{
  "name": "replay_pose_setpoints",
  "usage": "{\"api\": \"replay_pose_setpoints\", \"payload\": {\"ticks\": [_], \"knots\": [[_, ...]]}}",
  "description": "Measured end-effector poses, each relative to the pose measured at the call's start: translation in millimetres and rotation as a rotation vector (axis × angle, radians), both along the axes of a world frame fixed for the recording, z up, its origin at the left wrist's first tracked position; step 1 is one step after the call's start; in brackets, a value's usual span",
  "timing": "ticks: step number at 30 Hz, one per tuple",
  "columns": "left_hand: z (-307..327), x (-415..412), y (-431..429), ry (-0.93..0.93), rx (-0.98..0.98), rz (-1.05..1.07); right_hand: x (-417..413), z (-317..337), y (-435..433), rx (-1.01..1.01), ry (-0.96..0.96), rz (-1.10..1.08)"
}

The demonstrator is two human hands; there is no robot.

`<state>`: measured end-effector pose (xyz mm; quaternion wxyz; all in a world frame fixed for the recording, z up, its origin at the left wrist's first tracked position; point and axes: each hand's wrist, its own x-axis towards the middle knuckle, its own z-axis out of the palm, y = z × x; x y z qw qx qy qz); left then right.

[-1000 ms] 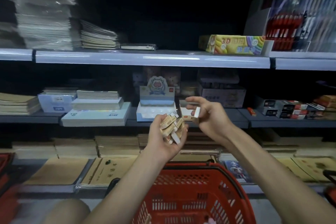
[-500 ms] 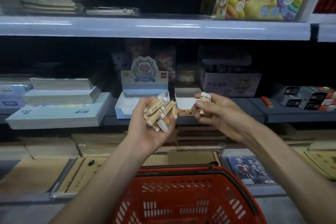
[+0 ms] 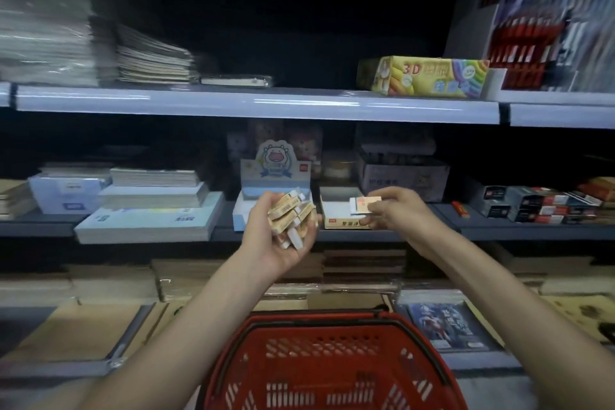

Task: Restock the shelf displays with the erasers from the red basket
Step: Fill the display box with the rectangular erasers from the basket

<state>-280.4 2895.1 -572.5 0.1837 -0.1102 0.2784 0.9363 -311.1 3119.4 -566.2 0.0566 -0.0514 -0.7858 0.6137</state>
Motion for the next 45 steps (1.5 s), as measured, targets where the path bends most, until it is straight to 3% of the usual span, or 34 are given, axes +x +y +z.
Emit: {"api": "replay_pose_setpoints", "payload": {"ticks": [7, 20, 22, 25, 27, 30, 34, 37, 41, 45], "knots": [[0, -16, -4, 0.026, -0.054, 0.010, -48, -4, -1, -0.046, -0.005, -0.082], [-41, -77, 2, 0.062, 0.010, -0.032, -195, -57, -21, -0.086, -0.280, -0.134], [-43, -84, 0, 0.065, 0.008, -0.019, -205, -69, -20, 0.103, -0.240, -0.106], [-47, -92, -3, 0.038, -0.002, 0.021, -204, -77, -11, 0.626, -0.080, -0.051], [-48, -96, -2, 0.021, -0.013, 0.040, -193, -75, -6, 0.841, 0.031, -0.016], [-50, -99, 0, 0.024, -0.034, 0.042, -166, -66, -2, 0.865, 0.118, 0.155], [-55, -97, 3, 0.034, -0.068, 0.033, -137, -52, -1, 1.040, 0.025, 0.426], [-58, -95, 7, 0.029, -0.068, 0.026, -129, -43, 4, 0.949, -0.001, 0.505], [-60, -95, 14, 0.015, -0.092, 0.028, -131, -41, 8, 0.913, 0.050, 0.450], [-60, -96, 22, -0.007, -0.105, 0.036, -142, -58, 7, 1.091, 0.071, 0.438]]}}
